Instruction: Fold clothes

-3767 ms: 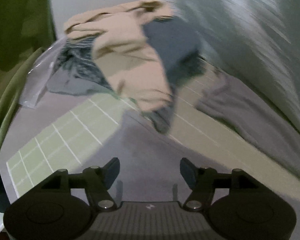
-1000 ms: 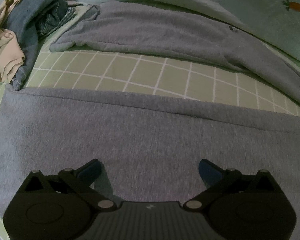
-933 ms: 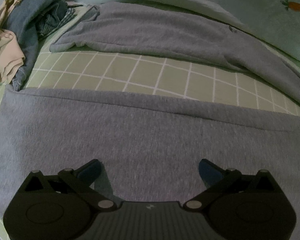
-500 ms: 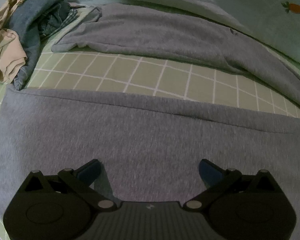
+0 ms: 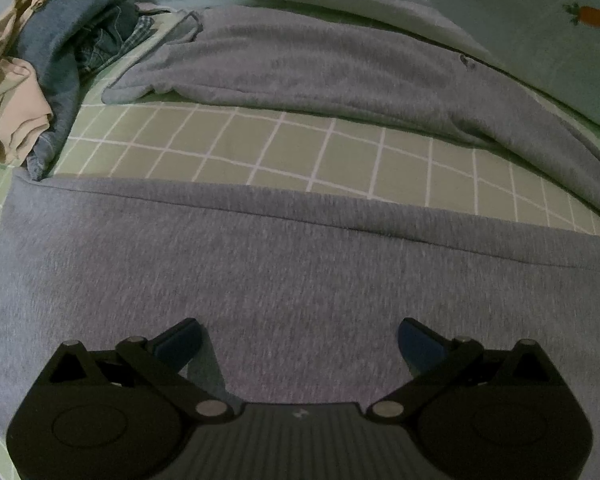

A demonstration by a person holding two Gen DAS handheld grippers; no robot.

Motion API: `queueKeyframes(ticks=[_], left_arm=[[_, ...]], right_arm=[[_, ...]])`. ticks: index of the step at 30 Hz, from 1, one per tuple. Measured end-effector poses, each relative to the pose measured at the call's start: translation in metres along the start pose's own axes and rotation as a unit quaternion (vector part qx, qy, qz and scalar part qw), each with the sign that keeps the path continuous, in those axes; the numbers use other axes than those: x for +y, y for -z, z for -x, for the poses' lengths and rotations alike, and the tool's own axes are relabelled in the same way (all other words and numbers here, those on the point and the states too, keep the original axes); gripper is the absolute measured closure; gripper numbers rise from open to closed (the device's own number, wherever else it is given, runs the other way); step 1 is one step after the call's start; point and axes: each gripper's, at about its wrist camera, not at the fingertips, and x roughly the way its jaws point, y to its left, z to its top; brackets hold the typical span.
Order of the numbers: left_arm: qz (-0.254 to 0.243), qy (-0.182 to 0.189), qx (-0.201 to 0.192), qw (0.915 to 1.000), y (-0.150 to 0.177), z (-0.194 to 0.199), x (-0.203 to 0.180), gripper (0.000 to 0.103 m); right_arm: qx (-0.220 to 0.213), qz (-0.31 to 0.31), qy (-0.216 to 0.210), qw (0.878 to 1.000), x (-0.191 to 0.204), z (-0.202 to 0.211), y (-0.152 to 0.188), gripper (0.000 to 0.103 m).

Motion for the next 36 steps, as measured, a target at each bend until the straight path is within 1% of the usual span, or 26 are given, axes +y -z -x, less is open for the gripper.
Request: queueKeyframes(ticks=[1,4,5,6,7,8,9,10,11,12,15,18,22,25,27,28,29,30,31,32,33,34,36], left_arm=[[0.000,0.000,0.000,1.0000,0.000,0.000,0.000,0.000],[0.000,0.000,-0.001,1.0000,0.000,0.000,0.000,0.000],[0.001,0.000,0.000,1.0000,0.000,-0.001,0.000,0.000],[0.002,-0.001,0.001,1.0000,0.000,-0.001,0.000,0.000],[0.002,-0.001,0.002,1.0000,-0.001,-0.001,0.000,0.000],[0.002,-0.001,0.001,1.0000,-0.001,-0.001,-0.001,0.000],[0.003,-0.001,0.000,1.0000,0.000,0.000,-0.001,0.000],[0.003,-0.001,-0.002,1.0000,0.000,0.000,-0.001,0.000],[0.003,-0.001,-0.002,1.0000,0.000,0.000,-0.001,0.000],[0.003,-0.001,-0.002,1.0000,0.000,0.000,-0.001,0.000],[0.003,-0.001,-0.001,1.0000,-0.001,-0.001,-0.001,0.000],[0.001,0.000,0.002,1.0000,-0.002,-0.001,0.000,0.000],[0.001,0.001,0.011,0.9999,-0.004,0.000,0.001,0.000],[0.004,0.013,0.018,0.9997,0.000,0.005,0.001,0.000],[0.006,0.016,0.007,0.9998,0.006,0.016,-0.001,0.000],[0.001,0.014,0.000,0.9999,0.010,0.023,-0.003,0.000],[-0.004,0.013,-0.007,0.9999,0.015,0.029,-0.004,0.000],[-0.009,0.011,-0.014,0.9998,0.019,0.036,-0.006,0.000],[-0.014,0.009,-0.020,0.9997,0.023,0.043,-0.008,0.000],[-0.016,0.008,-0.025,0.9995,0.028,0.049,-0.010,0.000],[-0.017,0.007,-0.030,0.9994,0.034,0.055,-0.012,0.000],[-0.018,0.007,-0.034,0.9992,0.039,0.061,-0.013,0.000],[-0.014,0.004,-0.040,0.9991,0.051,0.072,-0.019,0.000]], right_arm=[[-0.016,0.010,0.020,1.000,-0.007,-0.003,-0.012,0.096],[-0.076,-0.012,0.093,0.993,-0.041,-0.017,-0.053,0.094],[-0.091,-0.030,0.112,0.989,-0.054,-0.023,-0.065,0.087],[-0.094,-0.051,0.126,0.986,-0.066,-0.029,-0.076,0.079],[-0.090,-0.069,0.140,0.984,-0.075,-0.033,-0.082,0.066],[-0.088,-0.086,0.151,0.981,-0.083,-0.032,-0.084,0.057],[-0.090,-0.104,0.154,0.978,-0.088,-0.029,-0.081,0.052],[-0.087,-0.125,0.150,0.977,-0.093,-0.025,-0.072,0.040],[-0.082,-0.147,0.145,0.975,-0.098,-0.021,-0.061,0.031],[-0.076,-0.169,0.140,0.973,-0.102,-0.018,-0.050,0.030],[-0.030,-0.213,0.138,0.967,-0.110,-0.011,-0.006,0.030],[0.014,-0.254,0.150,0.955,-0.115,-0.005,0.036,0.029],[0.042,-0.300,0.157,0.940,-0.120,0.002,0.075,0.027],[0.059,-0.309,0.149,0.938,-0.120,-0.002,0.084,0.028],[0.062,-0.303,0.148,0.939,-0.118,-0.004,0.087,0.031],[0.060,-0.297,0.144,0.942,-0.117,-0.002,0.089,0.041],[0.059,-0.289,0.136,0.946,-0.117,-0.002,0.088,0.061],[0.058,-0.278,0.128,0.950,-0.118,-0.002,0.088,0.071],[0.056,-0.267,0.121,0.955,-0.118,-0.002,0.087,0.077],[0.051,-0.254,0.118,0.958,-0.119,0.001,0.087,0.088],[0.048,-0.243,0.122,0.961,-0.119,0.004,0.088,0.094],[0.047,-0.236,0.132,0.962,-0.121,0.007,0.089,0.094],[0.046,-0.245,0.146,0.957,-0.132,0.016,0.097,0.094]])
